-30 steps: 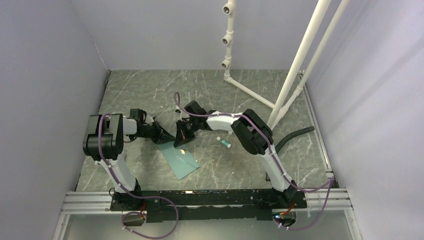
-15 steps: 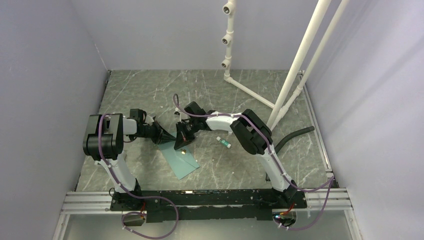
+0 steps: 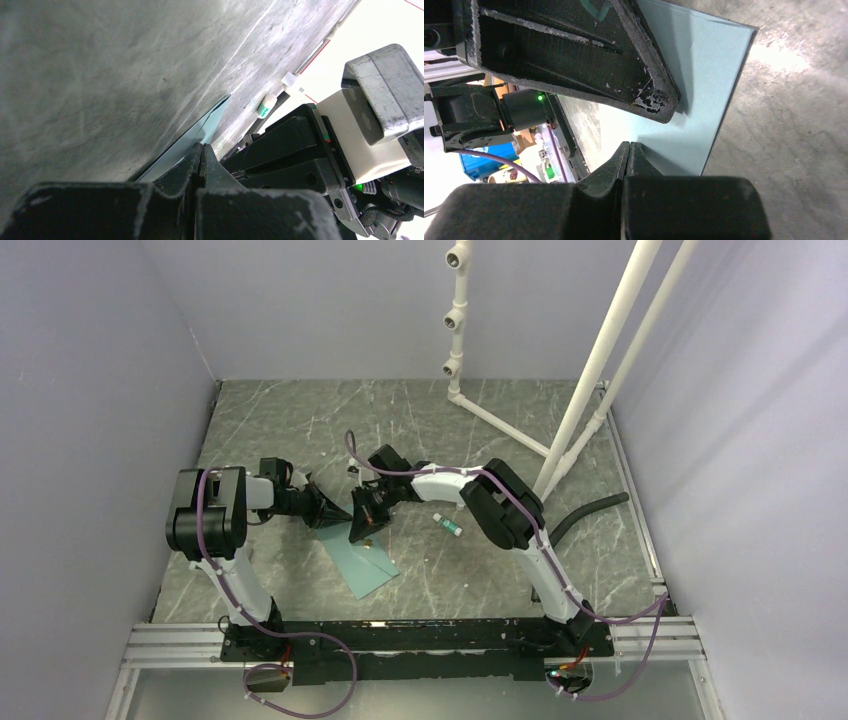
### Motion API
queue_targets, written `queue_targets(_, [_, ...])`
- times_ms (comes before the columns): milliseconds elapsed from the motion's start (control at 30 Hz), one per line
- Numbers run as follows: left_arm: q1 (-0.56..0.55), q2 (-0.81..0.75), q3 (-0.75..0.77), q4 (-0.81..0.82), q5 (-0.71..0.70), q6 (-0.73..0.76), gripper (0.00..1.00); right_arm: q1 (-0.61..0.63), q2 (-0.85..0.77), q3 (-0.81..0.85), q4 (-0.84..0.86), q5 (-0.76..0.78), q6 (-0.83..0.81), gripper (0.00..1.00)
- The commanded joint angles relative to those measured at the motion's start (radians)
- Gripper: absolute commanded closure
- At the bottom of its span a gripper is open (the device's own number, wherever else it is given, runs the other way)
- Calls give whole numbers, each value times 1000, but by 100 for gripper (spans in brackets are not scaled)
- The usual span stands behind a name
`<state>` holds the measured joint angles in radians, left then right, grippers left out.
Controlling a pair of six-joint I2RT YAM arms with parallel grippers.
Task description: Place the letter into the envelope and seal it
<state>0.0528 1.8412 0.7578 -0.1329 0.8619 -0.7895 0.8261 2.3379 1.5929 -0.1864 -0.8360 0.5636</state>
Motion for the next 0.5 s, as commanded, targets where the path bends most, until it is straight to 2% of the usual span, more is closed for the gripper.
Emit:
queue_targets(0, [-1, 47, -17, -59, -97, 13, 98, 33, 23, -25, -86, 22, -57, 100])
queue_targets(467, [-1, 42, -16, -70, -108, 21, 97, 46, -10, -101, -42, 26, -40, 100])
